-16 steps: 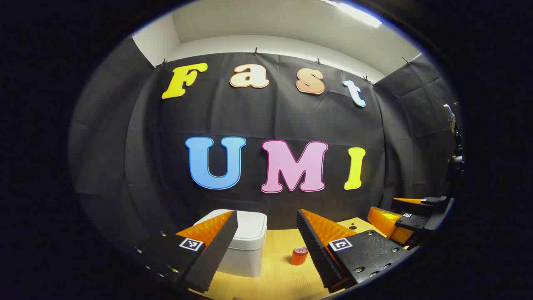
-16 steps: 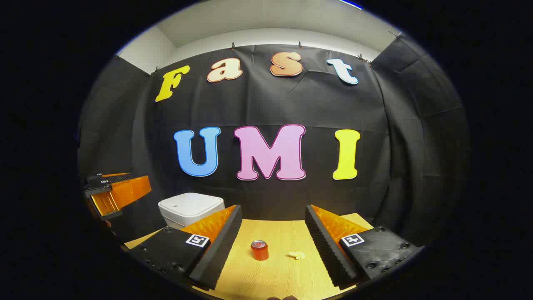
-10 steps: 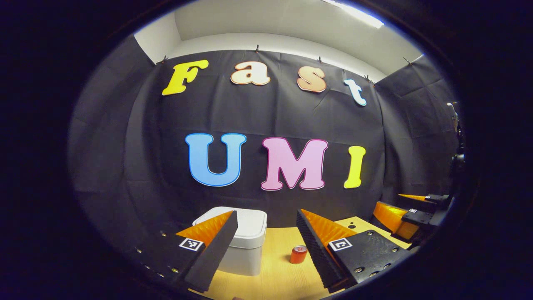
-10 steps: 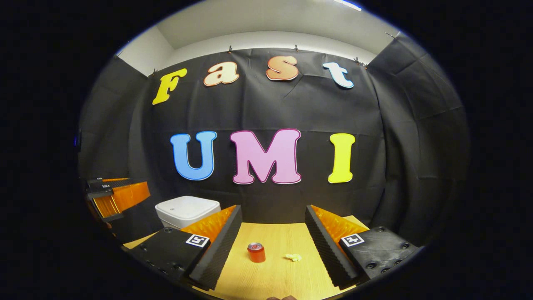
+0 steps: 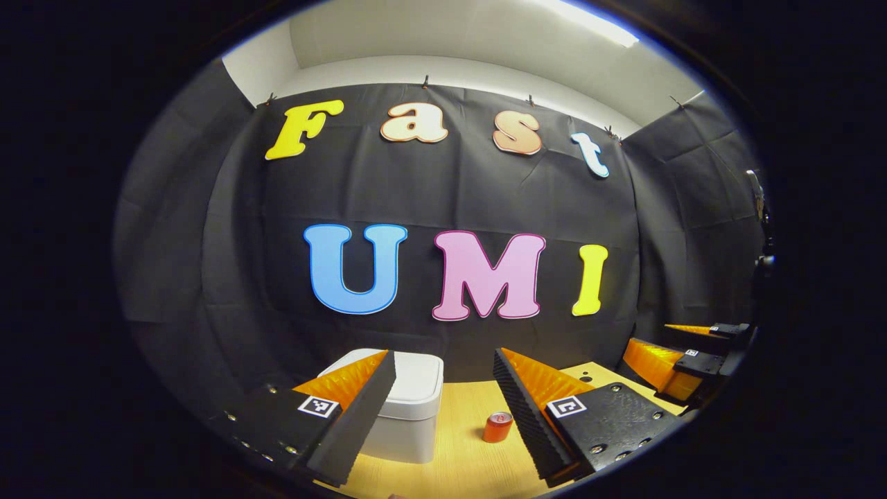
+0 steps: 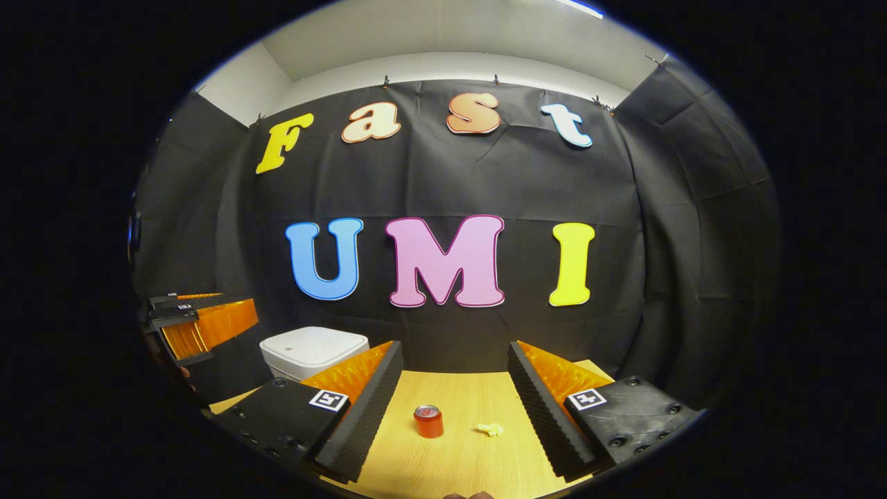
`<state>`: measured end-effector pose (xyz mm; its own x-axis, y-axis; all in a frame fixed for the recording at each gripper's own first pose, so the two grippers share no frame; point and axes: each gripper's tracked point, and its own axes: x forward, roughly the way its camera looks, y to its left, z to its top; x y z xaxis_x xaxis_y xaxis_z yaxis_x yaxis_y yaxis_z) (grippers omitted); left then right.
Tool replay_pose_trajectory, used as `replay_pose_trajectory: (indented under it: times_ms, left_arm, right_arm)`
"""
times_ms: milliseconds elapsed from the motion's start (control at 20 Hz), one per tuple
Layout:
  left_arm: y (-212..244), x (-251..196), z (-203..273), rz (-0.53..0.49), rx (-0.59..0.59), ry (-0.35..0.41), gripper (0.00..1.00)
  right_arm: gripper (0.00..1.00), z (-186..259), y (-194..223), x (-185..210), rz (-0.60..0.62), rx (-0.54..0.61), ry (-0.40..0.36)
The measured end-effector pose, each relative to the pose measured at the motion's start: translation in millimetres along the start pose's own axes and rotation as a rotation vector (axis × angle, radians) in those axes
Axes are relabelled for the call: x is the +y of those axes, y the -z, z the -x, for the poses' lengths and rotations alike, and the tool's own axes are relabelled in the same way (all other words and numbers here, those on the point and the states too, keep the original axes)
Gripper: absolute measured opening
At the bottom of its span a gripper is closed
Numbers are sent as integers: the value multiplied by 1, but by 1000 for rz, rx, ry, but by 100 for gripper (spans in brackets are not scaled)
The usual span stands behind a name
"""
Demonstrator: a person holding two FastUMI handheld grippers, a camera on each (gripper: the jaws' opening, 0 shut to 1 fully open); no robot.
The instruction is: Press the lid of the desktop garbage bin to open it, pick up the crumpled paper on the desktop and throw it into the bin, then pick up the pop can on the desktop and drop it into the bin, and finally close the garbage bin lid.
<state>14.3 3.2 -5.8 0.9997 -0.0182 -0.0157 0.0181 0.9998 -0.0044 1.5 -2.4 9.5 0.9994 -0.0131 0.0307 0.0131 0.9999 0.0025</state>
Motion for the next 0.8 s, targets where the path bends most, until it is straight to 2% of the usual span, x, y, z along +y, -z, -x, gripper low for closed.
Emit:
replay_pose_trajectory:
  times_ms: [500, 800]
  left_arm:
    - [-1, -5, -6, -9, -9, 34, 94]
    - [16, 17, -23, 31, 45, 10, 94]
  right_arm:
    - [98, -1, 2, -2, 1, 9, 7]
    - [99, -1, 8, -6, 10, 24, 11]
